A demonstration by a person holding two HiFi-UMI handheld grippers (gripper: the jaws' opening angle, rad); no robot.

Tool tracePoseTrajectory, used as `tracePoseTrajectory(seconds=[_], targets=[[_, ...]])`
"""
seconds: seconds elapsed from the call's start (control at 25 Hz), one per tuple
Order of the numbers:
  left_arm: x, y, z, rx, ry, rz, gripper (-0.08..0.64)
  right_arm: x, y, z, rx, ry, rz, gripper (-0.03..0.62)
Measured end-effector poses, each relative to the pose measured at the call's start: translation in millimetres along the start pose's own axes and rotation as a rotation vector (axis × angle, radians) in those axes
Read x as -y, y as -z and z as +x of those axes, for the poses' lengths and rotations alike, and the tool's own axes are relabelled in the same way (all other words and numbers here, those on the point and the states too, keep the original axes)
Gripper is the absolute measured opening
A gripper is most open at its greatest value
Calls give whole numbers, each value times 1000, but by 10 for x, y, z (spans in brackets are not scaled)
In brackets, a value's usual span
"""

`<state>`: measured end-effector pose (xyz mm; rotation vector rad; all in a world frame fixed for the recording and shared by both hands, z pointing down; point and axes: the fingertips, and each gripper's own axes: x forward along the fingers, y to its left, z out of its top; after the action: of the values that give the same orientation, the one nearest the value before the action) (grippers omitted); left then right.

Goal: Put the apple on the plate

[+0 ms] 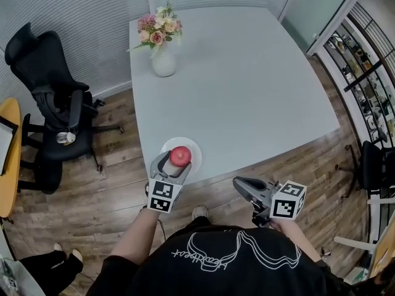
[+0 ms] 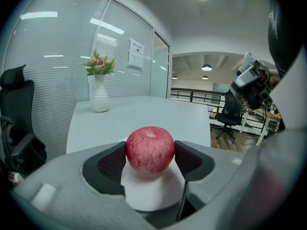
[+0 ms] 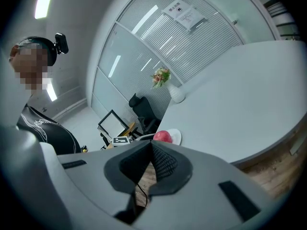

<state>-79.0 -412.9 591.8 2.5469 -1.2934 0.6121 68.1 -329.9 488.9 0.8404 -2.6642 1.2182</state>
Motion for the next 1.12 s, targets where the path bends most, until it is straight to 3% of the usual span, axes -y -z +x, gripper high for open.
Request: tracePoseTrajectory(seconds=[0.36, 0.64, 0.84, 1.04, 1.12], targets=[[7, -50, -54, 7, 36, -33, 337, -34, 9, -33, -2, -11, 3, 9], [34, -307, -448, 57, 95, -168, 344, -160, -131, -35, 29, -50, -54, 9], [203, -644, -882, 96, 183, -311, 342, -350, -240, -59, 33, -112, -158, 9], [607, -1029, -1339, 154, 234, -358, 328, -719, -285, -167, 14, -203, -338, 9], [807, -1164, -1481, 173, 237, -349, 281, -874, -297, -244, 15, -244, -378, 9]])
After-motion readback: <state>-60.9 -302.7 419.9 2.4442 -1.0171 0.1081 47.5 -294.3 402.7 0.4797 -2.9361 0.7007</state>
